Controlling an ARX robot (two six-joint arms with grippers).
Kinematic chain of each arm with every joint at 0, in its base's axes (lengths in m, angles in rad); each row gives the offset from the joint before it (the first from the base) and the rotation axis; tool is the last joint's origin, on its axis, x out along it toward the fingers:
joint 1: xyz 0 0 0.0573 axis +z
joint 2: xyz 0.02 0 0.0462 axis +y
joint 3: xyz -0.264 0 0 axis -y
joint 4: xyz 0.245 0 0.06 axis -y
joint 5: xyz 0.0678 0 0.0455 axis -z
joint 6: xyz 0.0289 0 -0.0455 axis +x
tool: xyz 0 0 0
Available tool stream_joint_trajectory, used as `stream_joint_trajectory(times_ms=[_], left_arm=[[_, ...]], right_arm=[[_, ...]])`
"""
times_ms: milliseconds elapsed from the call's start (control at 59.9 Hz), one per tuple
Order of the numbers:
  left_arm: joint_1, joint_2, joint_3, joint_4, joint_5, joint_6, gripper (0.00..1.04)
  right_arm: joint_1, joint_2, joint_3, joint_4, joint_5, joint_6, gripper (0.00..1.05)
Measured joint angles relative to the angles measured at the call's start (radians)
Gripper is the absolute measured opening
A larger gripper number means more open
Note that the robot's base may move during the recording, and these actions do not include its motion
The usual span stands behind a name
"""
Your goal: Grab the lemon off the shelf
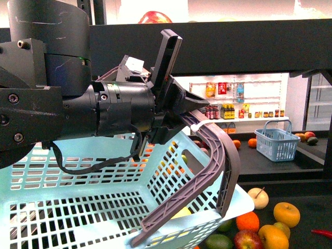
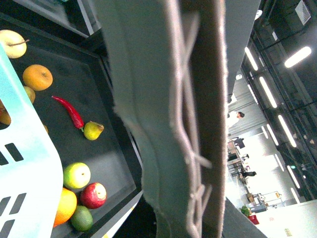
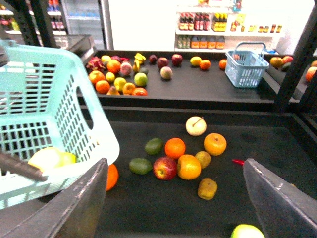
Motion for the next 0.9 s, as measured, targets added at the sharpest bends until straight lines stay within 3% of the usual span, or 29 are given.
stream_joint_trajectory(times_ms=[117,217,284,367,901], left_arm=[[0.001,0.0,0.0,0.0,-0.001,-0.003,0.09],[0.001,0.0,0.0,0.0,-0.001,0.001,0.09],[0.0,0.0,0.0,0.0,0.001,-0.004,0.09],[0.001,0.0,0.0,0.0,0.0,-0.004,0.09],[0.002,0.0,0.0,0.0,0.0,-0.002,0.09]], right_arm=[[0.017,-0.257,-0.159,-0.108,0.0,0.001,0.55],[-0.008,-0.353,-0.201,-0.113,-0.025,0.002,0.38],[-0.099,-0.403,-0.222,-0.146,-0.142,0.003,0.22],[-0.148,-0.504,-0.251,-0.224,-0.161,0.005,0.02],[-0.152,-0.559,-0.306,-0.216,-0.165,0.007,0.03]])
